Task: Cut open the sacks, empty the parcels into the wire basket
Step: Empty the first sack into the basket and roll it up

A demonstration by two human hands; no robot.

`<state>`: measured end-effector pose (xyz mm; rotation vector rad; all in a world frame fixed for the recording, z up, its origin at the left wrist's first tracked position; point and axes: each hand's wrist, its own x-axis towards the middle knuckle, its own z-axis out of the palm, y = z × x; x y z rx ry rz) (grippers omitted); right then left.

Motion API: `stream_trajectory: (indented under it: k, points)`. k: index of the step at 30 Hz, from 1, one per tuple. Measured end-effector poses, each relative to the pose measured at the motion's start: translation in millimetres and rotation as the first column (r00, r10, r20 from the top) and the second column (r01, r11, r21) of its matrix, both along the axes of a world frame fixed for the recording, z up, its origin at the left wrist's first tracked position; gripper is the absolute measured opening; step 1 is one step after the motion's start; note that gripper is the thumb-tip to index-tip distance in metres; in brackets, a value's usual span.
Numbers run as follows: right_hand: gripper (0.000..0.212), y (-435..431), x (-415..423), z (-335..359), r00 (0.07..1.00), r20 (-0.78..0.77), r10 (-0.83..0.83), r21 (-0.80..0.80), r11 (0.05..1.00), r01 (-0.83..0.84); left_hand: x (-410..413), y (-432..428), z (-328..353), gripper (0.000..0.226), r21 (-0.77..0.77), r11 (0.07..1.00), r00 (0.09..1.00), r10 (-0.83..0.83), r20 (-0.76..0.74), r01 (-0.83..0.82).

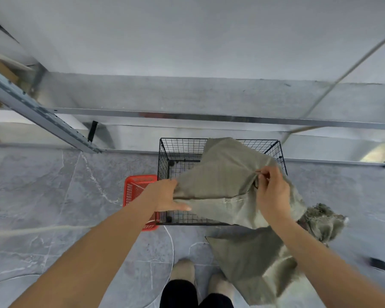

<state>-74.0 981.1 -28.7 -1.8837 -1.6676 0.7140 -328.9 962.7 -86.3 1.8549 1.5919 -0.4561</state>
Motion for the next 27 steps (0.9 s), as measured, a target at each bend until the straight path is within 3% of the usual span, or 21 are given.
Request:
stream_trajectory:
  k: [3, 7, 12, 18, 22, 27]
  points:
    - [0.009, 21.7, 5.2, 26.0, 0.995, -0.033, -0.090, -0.059, 0.994, 0.088, -2.6, -3.7, 27.4, 0.069, 0.017, 0.997, 0.997, -0.068, -0.030, 0.069]
    - [0.010, 27.5, 8.0, 41.4, 0.996, -0.058, -0.068, -0.091, 0.994, 0.063, 2.3, 2.7, 40.0, 0.022, 0.132, 0.989, 0.995, -0.052, -0.083, 0.063]
    - [0.008, 31.2, 29.0, 51.2, 0.992, -0.057, -0.109, -0.115, 0.988, 0.102, 13.6, 8.5, 55.4, 0.030, 0.281, 0.949, 0.982, -0.103, -0.158, 0.144]
    - [0.015, 37.5, 51.6, 88.6, 0.935, 0.352, -0.039, -0.017, 0.999, 0.049, 7.8, 25.5, 119.0, 0.029, 0.482, 0.858, 0.978, -0.101, -0.185, 0.180]
    - [0.026, 33.6, 61.4, 109.8, 0.866, 0.499, 0.029, -0.130, 0.991, 0.041, 17.7, 29.1, 164.2, 0.030, 0.524, 0.838, 0.985, -0.092, -0.144, 0.154]
    - [0.021, 18.6, 70.3, 115.0, 0.819, 0.563, 0.110, -0.254, 0.966, 0.045, 26.4, 25.9, 190.2, 0.033, 0.514, 0.838, 0.975, -0.084, -0.204, 0.180]
